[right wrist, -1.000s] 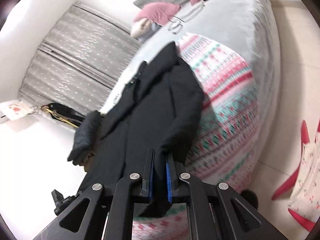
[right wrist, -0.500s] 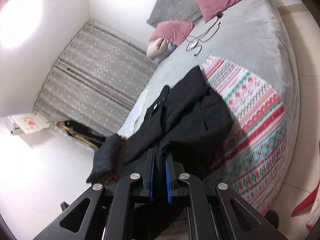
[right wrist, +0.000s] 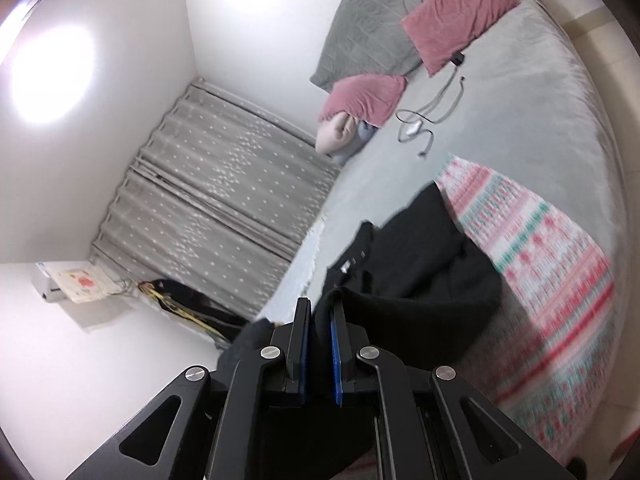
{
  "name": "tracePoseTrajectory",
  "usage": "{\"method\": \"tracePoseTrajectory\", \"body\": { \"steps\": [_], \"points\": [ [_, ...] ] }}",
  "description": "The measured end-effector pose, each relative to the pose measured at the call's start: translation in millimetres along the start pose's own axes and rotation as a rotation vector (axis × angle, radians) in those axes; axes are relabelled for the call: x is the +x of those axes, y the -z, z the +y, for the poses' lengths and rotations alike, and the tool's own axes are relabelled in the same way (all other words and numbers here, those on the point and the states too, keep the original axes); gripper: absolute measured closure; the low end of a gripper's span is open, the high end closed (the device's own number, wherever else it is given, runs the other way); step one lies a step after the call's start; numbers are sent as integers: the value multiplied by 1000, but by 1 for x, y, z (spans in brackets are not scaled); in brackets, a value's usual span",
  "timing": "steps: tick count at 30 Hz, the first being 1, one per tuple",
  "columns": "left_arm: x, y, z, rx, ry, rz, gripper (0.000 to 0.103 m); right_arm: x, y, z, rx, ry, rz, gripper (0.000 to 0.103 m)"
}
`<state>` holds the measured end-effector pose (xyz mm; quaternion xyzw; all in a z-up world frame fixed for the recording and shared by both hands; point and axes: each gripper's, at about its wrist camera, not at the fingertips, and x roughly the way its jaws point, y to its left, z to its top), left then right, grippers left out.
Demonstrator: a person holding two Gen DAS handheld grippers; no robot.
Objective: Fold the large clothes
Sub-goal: 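Lift the hem with both tools and carry it toward the collar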
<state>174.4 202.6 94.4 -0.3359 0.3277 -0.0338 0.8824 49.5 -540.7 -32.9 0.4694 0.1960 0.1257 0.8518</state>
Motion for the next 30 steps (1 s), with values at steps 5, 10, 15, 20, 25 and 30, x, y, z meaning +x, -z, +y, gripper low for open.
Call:
{"method": "tracePoseTrajectory", "body": {
  "steps": [5, 10, 15, 20, 25, 30],
  "points": [
    [52, -57, -50, 29, -64, -64, 98, 59, -59, 10, -19, 11, -46, 95],
    [144, -120, -84, 72, -204, -122, 98, 161, -133, 13, -23, 76, -47, 95],
    [257, -163, -98, 123, -343, -144, 97, 276, -191, 9, -82, 207, -54, 95],
    [385, -172, -96, 234, -506, -52, 97, 394, -219, -47, -26, 383, 3, 95],
    [471, -152, -59, 271, -596, 88, 92, 482, -192, -128, 9, 582, 71, 95],
    [495, -144, -22, 288, -557, 194, 92, 496, -168, -169, 18, 637, 66, 95]
  ]
}}
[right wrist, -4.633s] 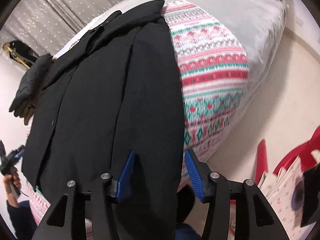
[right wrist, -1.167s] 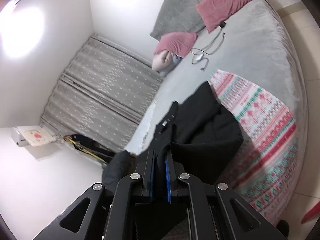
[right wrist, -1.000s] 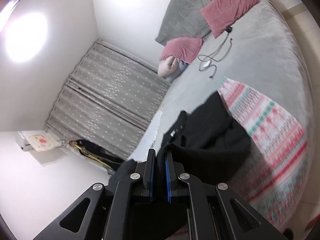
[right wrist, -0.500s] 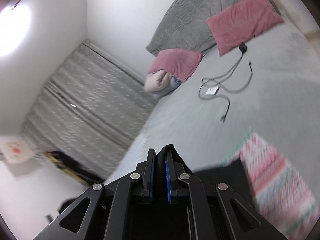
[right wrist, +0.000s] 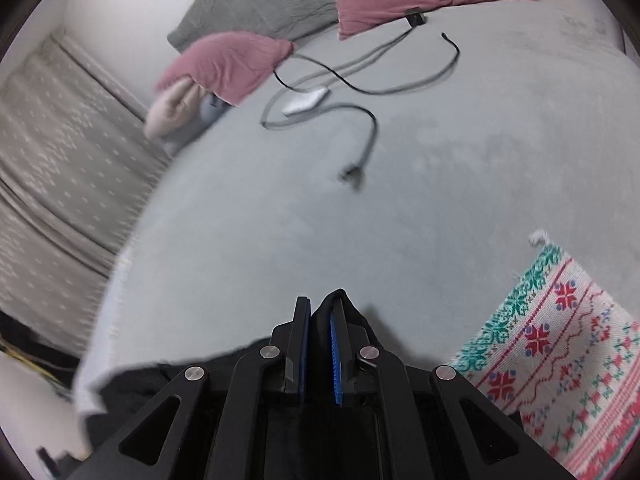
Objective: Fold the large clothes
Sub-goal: 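Lift the hem with both tools and carry it toward the collar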
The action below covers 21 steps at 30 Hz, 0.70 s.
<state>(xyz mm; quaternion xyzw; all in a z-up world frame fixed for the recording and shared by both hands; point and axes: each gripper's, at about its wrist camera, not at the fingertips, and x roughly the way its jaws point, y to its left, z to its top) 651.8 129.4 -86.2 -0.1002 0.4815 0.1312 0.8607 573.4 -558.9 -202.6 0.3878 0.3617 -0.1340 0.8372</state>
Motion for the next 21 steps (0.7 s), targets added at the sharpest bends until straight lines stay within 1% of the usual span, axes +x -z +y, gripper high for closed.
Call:
{"method": "tracePoseTrajectory", "body": {
  "steps": [2, 4, 5, 6, 7, 8, 9, 10, 11, 12, 13, 14, 15, 16, 17, 18, 19, 20, 21],
  "points": [
    [-10, -1, 3, -12, 38, -10, 92, -8, -5, -1, 5, -37, -12, 94],
    [-21, -8, 2, -11, 83, -9, 85, -15, -7, 10, -63, -28, -20, 93],
    [-30, -14, 3, -19, 120, -17, 84, -21, -7, 14, -83, -27, -23, 92],
    [-37, -19, 6, -40, 165, -20, 80, -28, -9, 16, -92, -42, -31, 91],
    [-46, -23, 9, -60, 222, -21, 64, -36, -11, 16, -98, -66, -41, 85],
    [-54, -26, 10, -73, 259, -33, 54, -41, -14, 17, -102, -66, -49, 75],
    [-70, -27, 16, -93, 286, -86, 30, -51, -17, 18, -117, -57, -74, 67],
    [-81, -29, 18, -103, 272, -143, 16, -63, -18, 18, -145, -53, -109, 47],
    [-94, -29, 21, -115, 255, -205, 13, -74, -18, 20, -175, -50, -140, 32],
    [-100, -29, 23, -127, 262, -226, 12, -81, -19, 23, -212, -50, -164, 28],
    [-103, -26, 26, -138, 299, -230, 12, -88, -18, 24, -255, -55, -173, 24],
    [-100, -24, 24, -125, 324, -216, 12, -89, -18, 24, -298, -62, -158, 24],
    [-92, -16, 16, -65, 310, -166, 12, -86, -17, 23, -338, -63, -121, 24],
    [-85, -8, 8, -8, 268, -136, 11, -78, -16, 22, -373, -58, -65, 24],
    [-77, -1, 2, 46, 219, -115, 11, -71, -14, 21, -397, -53, -17, 24],
    [-66, 8, -5, 106, 145, -91, 11, -60, -12, 20, -419, -43, 39, 24],
    [-54, 18, -8, 139, 98, -70, 12, -54, -10, 19, -430, -37, 71, 24],
    [-49, 24, -7, 145, 82, -45, 12, -46, -7, 20, -442, -28, 101, 24],
    [-34, 30, -3, 124, 64, 10, 12, -39, -4, 22, -456, -25, 121, 24]
  ]
}}
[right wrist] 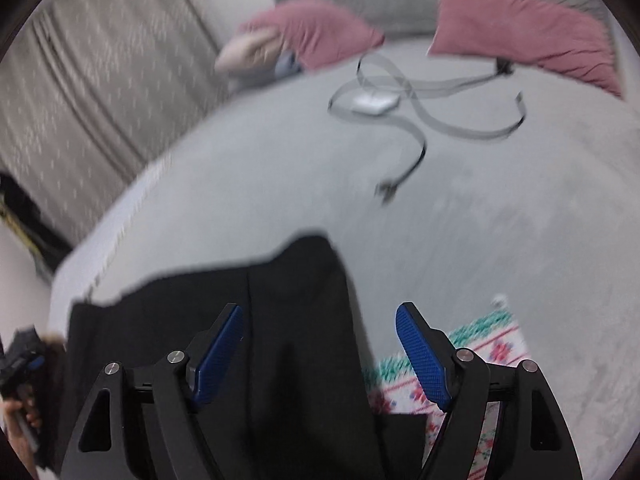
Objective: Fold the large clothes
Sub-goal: 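Lift the hem with both tools and carry it toward the collar, then lay the hem down on the coat and open both tools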
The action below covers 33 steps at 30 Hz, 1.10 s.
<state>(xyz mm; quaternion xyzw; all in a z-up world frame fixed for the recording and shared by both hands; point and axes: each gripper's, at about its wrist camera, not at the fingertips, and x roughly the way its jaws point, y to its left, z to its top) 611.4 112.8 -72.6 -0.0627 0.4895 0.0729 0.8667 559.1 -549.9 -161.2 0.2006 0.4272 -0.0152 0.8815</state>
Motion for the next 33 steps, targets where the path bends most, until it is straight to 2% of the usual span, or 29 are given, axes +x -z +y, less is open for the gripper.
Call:
{"method": "tracePoseTrajectory", "body": {
  "steps": [2, 3, 4, 5, 6, 7, 10, 15, 16, 18, 21, 23, 27, 28, 29, 30, 32, 33],
  "points": [
    [16, 7, 8, -61, 30, 51, 18, 15, 2, 10, -52, -12, 42, 24],
    [20, 9, 8, -62, 37, 53, 27, 26, 5, 19, -99, 22, 72, 26],
    [18, 10, 8, -49, 26, 43, 45, 37, 10, 29, -147, 60, 98, 41],
    [15, 10, 4, -30, 23, 25, 67, 43, 16, 36, -180, 85, 104, 63],
    [13, 10, 2, -27, 5, 20, 93, 44, 18, 43, -216, 131, 81, 73],
    [7, 9, 3, -42, 0, 1, 94, 40, 17, 49, -237, 160, 50, 96],
    [-8, 5, 7, -59, -3, -97, 96, 9, 8, 64, -257, 200, -112, 98],
    [-1, 1, 12, -98, -57, -136, 96, -6, -8, 85, -247, 256, -216, 98],
    [3, 2, 14, -113, -67, -134, 96, -2, -10, 84, -222, 266, -218, 98],
    [12, 6, 15, -131, -81, -136, 96, 16, -6, 74, -180, 310, -166, 98],
    [16, 12, 5, -88, -132, -155, 96, 59, 10, 55, -142, 365, -57, 98],
    [14, 14, -2, -55, -173, -163, 95, 57, 12, 53, -136, 388, -63, 97],
    [18, 14, -1, -47, -171, -144, 90, 54, 9, 51, -135, 432, -60, 96],
    [16, 14, -2, -38, -165, -144, 85, 56, 7, 52, -139, 445, -53, 88],
    [12, 11, -4, -13, -150, -137, 78, 56, 6, 54, -151, 461, -40, 75],
    [5, 9, -7, 11, -147, -141, 69, 51, 8, 57, -162, 458, -26, 70],
    [-16, 7, -13, 43, -133, -181, 54, 35, 6, 58, -147, 378, -22, 46],
    [-37, 9, -15, 52, -113, -222, 38, 16, 9, 60, -133, 322, -46, 43]
  ]
}}
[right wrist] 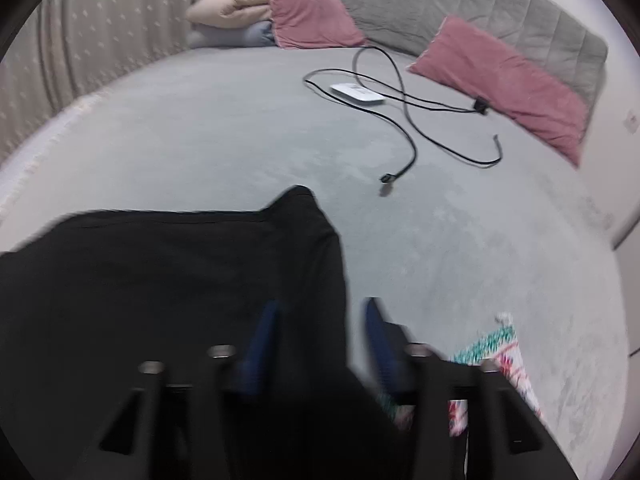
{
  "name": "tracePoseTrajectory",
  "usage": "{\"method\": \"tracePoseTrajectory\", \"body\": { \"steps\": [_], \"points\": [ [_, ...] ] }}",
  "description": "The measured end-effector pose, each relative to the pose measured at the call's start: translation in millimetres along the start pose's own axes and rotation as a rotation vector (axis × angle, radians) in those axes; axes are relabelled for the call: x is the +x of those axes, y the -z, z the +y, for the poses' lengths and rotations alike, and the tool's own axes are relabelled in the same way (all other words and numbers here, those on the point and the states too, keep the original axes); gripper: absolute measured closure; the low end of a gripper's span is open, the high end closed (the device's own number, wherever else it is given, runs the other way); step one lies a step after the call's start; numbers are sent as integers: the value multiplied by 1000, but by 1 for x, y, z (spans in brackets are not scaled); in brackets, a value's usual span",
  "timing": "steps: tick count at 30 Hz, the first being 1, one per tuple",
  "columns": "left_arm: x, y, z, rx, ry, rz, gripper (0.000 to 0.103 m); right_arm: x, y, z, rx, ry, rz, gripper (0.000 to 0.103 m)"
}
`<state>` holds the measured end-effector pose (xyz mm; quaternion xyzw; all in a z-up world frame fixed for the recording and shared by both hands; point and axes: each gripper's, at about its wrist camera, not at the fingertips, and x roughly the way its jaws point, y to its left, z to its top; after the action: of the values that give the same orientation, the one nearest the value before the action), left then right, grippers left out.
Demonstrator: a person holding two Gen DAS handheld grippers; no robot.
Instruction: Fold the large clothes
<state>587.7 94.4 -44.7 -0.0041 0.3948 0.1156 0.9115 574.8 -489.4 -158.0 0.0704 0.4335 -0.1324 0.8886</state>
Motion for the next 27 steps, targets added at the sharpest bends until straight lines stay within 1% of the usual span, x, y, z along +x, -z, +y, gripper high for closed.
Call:
{"method": "tracePoseTrajectory", "body": {
  "steps": [1, 2, 3, 5, 6, 7, 8, 9, 11, 14, 16, 17, 18, 19, 20, 21, 22, 24, 27],
  "points": [
    [-15, -1, 1, -9, 12, -18, 28, -16, 4, -3, 15, -36, -26, 39],
    [-28, 1, 3, -25, 31, -25, 27, -36, 10, -5, 29, -61, -51, 34],
    [-45, 6, 6, -45, 70, -21, 27, -53, 17, -6, 30, -79, -61, 33],
    [-76, 25, 5, -53, 149, 18, 27, -88, 37, -4, 18, -152, -63, 32],
    [-92, 38, 4, -47, 191, 25, 27, -105, 51, 0, 14, -188, -59, 31],
    [-103, 50, 1, -39, 217, 27, 27, -119, 62, 6, 9, -212, -48, 30],
    [-119, 69, -4, -14, 248, 40, 27, -133, 76, 13, -4, -243, -25, 28],
    [-129, 83, -9, 2, 269, 47, 27, -146, 91, 22, -18, -275, -3, 27],
    [-147, 112, -22, 39, 314, 36, 27, -166, 117, 44, -54, -314, 18, 27],
    [-153, 147, -53, 99, 315, 47, 27, -182, 156, 93, -167, -366, 43, 27],
    [-139, 162, -69, 132, 272, 71, 27, -186, 178, 121, -235, -381, 35, 27],
    [-128, 170, -71, 133, 250, 89, 26, -184, 189, 131, -271, -355, 12, 27],
    [-120, 173, -69, 119, 243, 103, 24, -176, 199, 139, -309, -310, 10, 27],
    [-114, 177, -65, 99, 251, 108, 24, -165, 205, 140, -314, -306, 28, 25],
    [-113, 179, -62, 91, 256, 98, 24, -159, 210, 137, -297, -324, 37, 20],
    [-113, 178, -59, 99, 238, 84, 24, -153, 214, 127, -266, -357, 29, 20],
    [-113, 176, -57, 105, 221, 83, 24, -151, 215, 118, -251, -368, 17, 19],
    [-111, 171, -43, 87, 200, 90, 24, -147, 210, 100, -259, -326, -2, 19],
    [-114, 166, -16, 52, 179, 83, 26, -141, 203, 56, -204, -254, -22, 19]
  ]
}}
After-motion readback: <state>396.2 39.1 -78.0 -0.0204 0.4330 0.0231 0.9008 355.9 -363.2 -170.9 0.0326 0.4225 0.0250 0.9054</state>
